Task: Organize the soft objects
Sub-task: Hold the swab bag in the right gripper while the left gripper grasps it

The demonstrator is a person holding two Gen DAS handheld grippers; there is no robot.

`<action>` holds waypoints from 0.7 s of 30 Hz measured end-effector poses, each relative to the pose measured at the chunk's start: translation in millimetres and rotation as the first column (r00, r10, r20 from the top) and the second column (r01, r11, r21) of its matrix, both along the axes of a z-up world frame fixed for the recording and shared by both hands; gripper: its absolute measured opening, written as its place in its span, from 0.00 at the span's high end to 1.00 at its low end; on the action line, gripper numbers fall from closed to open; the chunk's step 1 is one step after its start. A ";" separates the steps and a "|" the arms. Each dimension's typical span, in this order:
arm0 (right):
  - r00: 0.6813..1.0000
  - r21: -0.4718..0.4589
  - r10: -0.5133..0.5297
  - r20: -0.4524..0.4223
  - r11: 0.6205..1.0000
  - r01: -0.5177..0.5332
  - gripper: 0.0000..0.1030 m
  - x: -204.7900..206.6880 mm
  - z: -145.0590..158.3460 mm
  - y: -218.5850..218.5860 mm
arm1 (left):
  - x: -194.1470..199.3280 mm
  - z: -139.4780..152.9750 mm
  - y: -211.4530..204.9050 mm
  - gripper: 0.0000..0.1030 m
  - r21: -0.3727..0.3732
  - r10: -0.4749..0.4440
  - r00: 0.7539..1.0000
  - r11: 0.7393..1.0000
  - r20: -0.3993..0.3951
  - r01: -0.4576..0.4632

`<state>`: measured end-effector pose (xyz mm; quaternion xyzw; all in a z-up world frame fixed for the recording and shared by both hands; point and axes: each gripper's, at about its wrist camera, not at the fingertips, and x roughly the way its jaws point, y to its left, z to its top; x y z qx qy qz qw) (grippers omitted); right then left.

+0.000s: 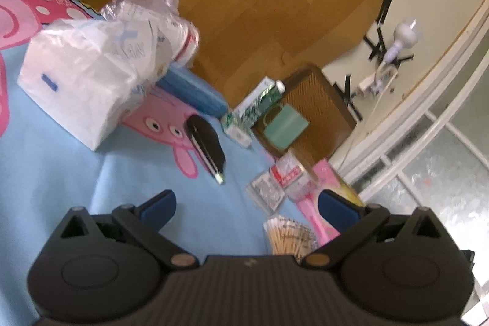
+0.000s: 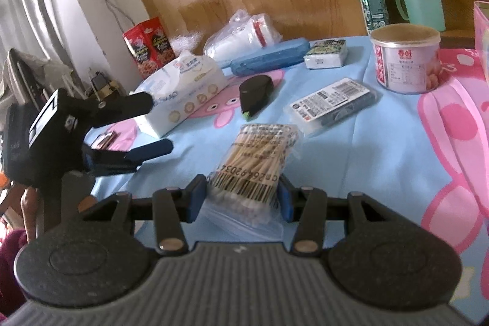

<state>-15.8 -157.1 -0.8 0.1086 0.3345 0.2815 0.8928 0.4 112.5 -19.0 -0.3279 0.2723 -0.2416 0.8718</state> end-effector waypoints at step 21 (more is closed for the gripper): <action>0.982 -0.196 0.101 0.161 0.978 -0.068 0.46 -35.2 -8.6 14.8 | -14.3 5.7 -74.4 0.11 0.034 -0.233 0.960 0.970 -0.157 0.241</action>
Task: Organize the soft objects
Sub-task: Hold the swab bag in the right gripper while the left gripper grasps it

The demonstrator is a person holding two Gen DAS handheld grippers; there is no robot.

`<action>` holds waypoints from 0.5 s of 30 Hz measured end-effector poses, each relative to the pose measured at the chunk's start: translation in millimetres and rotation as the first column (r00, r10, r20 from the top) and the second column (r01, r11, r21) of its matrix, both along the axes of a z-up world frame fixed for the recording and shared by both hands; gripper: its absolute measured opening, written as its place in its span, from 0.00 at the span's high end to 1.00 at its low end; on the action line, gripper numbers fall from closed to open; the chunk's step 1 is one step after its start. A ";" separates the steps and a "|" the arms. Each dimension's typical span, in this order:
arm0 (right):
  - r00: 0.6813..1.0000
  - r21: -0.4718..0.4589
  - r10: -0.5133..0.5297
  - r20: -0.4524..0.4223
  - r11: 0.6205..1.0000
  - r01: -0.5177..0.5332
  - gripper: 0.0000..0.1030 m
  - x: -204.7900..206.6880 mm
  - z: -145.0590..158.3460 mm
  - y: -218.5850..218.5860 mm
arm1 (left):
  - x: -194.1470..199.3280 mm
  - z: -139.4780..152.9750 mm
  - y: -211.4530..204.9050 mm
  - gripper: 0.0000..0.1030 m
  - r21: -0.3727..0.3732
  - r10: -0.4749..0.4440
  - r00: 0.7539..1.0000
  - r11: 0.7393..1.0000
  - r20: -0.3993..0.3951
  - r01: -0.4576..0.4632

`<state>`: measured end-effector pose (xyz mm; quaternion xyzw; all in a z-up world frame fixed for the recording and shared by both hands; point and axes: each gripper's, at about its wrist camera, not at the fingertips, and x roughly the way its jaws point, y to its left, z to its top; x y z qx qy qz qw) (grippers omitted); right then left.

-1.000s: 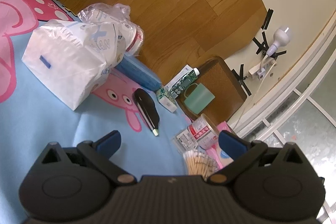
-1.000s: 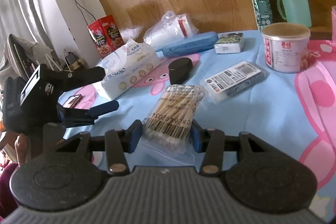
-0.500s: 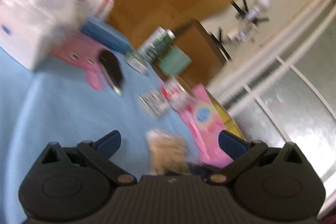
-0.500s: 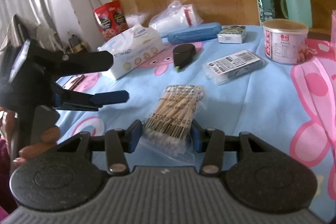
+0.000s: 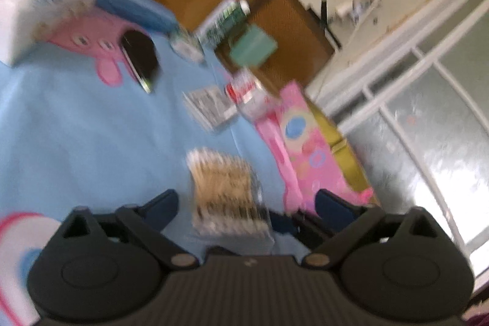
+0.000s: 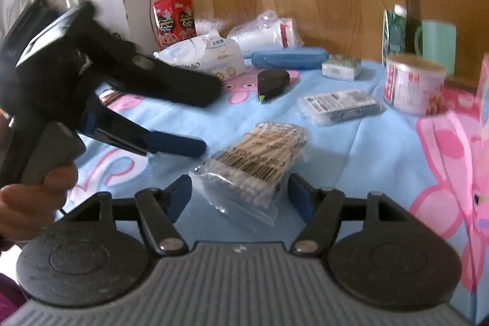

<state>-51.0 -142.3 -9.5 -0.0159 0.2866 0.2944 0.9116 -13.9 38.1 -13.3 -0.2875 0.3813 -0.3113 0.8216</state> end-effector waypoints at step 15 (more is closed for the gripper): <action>0.886 0.037 -0.314 0.340 0.946 0.322 0.51 -24.5 66.8 -112.1 | 34.3 99.1 -171.7 0.07 0.149 -0.275 0.922 0.959 0.271 0.242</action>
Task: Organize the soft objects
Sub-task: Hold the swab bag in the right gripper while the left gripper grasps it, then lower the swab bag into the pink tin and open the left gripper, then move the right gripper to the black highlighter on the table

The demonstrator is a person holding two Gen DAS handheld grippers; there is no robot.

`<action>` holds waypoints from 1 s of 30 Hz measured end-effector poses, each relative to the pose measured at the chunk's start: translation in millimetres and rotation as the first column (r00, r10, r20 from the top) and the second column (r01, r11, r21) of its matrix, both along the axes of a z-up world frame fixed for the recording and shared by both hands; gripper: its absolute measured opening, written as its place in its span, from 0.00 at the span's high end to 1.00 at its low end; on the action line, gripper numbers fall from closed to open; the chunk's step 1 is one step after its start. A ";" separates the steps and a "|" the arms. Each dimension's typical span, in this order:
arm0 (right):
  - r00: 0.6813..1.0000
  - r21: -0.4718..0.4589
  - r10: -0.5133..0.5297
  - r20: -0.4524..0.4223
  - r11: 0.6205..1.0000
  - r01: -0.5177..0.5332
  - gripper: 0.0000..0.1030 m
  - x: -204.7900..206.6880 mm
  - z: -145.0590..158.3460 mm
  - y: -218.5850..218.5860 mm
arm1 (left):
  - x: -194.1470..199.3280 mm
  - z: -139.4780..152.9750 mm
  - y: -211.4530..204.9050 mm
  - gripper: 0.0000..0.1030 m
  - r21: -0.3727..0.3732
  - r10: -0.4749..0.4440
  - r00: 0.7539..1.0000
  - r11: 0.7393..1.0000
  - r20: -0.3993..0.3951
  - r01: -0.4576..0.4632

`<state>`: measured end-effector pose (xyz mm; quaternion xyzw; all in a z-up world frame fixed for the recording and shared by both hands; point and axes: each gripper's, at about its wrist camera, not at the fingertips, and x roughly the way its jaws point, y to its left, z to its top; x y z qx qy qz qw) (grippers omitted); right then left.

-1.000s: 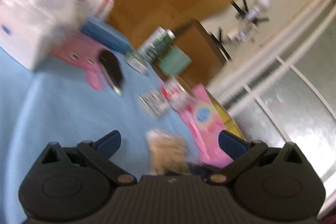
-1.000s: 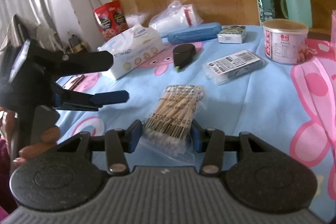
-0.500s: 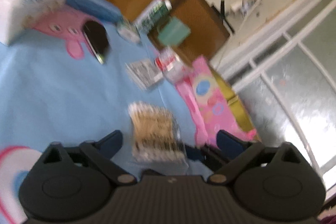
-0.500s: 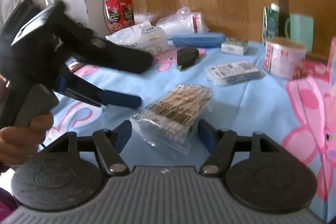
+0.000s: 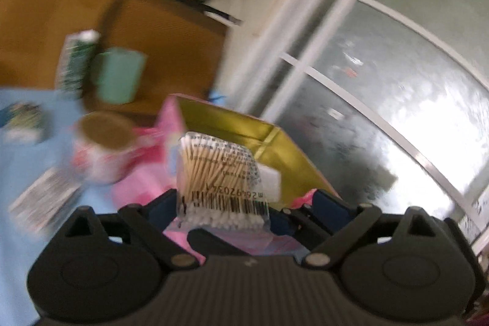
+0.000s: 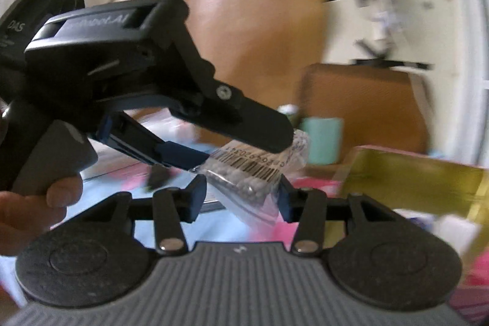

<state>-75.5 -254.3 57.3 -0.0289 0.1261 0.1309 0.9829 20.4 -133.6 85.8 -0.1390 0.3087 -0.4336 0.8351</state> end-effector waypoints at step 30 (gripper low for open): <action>0.980 0.228 -0.200 -0.021 0.953 0.199 0.42 9.2 -3.1 -67.5 | 6.3 -50.6 85.1 0.01 0.014 0.296 0.955 0.955 -0.025 -0.296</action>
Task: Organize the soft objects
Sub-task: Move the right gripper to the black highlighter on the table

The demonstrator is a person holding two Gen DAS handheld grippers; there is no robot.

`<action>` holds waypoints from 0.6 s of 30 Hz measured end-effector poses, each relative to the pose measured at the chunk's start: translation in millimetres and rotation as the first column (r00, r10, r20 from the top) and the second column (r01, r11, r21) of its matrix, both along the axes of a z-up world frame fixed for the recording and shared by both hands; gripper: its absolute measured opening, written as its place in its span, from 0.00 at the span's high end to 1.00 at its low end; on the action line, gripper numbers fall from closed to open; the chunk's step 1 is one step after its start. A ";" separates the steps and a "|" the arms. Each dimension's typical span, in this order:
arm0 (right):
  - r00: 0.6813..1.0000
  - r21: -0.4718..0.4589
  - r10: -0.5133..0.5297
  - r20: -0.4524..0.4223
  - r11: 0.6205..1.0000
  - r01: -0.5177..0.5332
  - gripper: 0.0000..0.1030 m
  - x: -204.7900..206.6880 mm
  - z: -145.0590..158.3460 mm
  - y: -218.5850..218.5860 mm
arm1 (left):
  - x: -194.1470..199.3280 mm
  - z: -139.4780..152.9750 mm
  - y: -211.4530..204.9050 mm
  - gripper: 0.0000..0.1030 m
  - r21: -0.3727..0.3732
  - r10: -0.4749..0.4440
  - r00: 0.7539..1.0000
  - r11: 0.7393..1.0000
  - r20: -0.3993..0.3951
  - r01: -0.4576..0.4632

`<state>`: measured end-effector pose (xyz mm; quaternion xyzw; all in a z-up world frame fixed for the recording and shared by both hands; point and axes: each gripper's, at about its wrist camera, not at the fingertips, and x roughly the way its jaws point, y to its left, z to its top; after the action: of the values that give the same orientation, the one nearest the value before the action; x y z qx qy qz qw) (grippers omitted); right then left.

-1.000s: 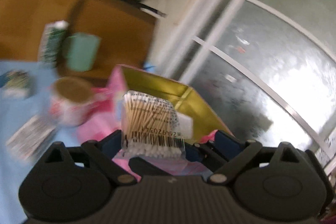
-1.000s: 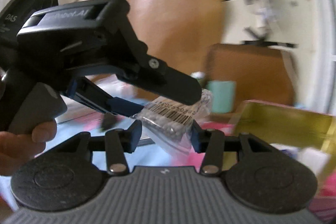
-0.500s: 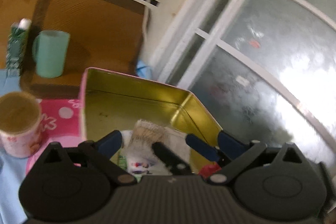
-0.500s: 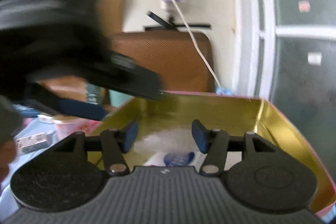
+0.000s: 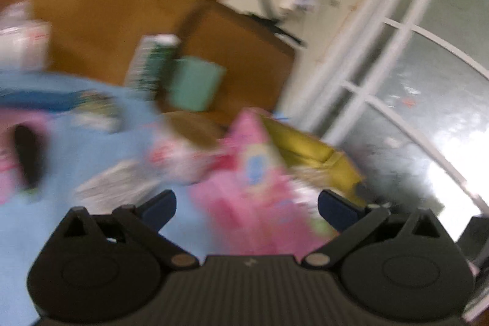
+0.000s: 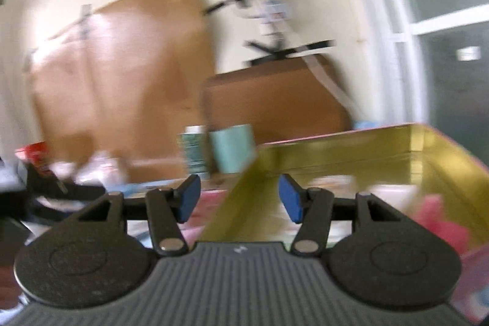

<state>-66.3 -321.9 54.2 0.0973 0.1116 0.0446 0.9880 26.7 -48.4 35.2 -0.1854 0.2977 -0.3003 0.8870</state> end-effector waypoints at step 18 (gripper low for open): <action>0.874 -0.037 0.365 -0.322 0.917 -0.397 0.42 123.0 -41.3 192.7 | -37.9 -41.0 166.6 0.01 -0.065 0.382 0.924 0.923 0.015 -0.380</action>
<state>56.8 -129.2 13.0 0.0285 0.2837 0.2168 0.9336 -11.1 118.1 -5.7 -0.2625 0.2346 -0.1337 0.9264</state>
